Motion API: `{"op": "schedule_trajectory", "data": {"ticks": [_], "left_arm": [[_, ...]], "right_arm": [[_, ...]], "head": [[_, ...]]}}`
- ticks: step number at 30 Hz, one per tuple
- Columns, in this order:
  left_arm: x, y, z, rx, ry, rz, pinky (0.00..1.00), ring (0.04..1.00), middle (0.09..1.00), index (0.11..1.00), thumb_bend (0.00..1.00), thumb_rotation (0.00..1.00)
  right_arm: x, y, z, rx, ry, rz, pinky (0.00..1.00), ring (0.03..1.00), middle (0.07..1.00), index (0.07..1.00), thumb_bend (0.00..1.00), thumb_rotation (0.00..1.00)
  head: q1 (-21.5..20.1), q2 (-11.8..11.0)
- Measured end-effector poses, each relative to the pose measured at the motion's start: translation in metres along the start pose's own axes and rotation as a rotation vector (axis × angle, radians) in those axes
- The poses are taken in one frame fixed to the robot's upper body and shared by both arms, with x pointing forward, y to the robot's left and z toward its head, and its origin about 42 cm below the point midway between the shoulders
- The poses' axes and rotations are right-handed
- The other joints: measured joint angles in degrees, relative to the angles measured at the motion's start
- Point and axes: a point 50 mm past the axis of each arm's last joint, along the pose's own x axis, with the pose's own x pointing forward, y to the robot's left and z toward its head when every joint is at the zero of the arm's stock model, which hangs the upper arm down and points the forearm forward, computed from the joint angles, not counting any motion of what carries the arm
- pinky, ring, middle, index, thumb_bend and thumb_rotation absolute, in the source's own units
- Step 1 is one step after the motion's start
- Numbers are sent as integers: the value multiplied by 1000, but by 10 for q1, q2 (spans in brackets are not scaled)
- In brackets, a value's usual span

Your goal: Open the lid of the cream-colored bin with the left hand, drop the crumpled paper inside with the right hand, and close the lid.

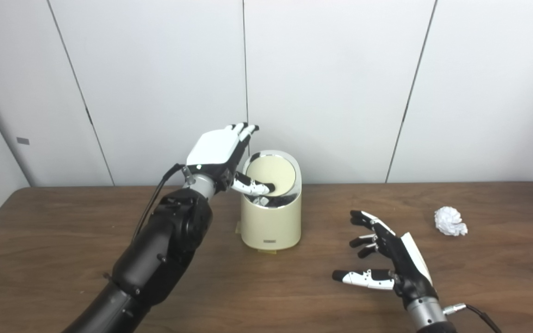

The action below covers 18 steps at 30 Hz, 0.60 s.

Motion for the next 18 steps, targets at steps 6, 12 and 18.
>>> {"op": "schedule_trajectory", "data": {"ticks": [6,12,18], "left_arm": [[1,5,2,62,-20,-47,1000,1000,1000,1000,989,93],[-4,-1,-9,-38,-10,-21,837,971,972,956,928,246],[-18,-23,-25,-299,-2,136,666,854,897,914,889,327]], "right_arm": [[0,1,1,4,0,-3,510,627,820,832,792,182],[0,3,2,12,-1,-5,512,631,818,833,791,175],[1,3,1,12,-1,-8,513,625,821,829,788,168]], "head": [[-2,0],[-1,-3],[-1,-5]]}}
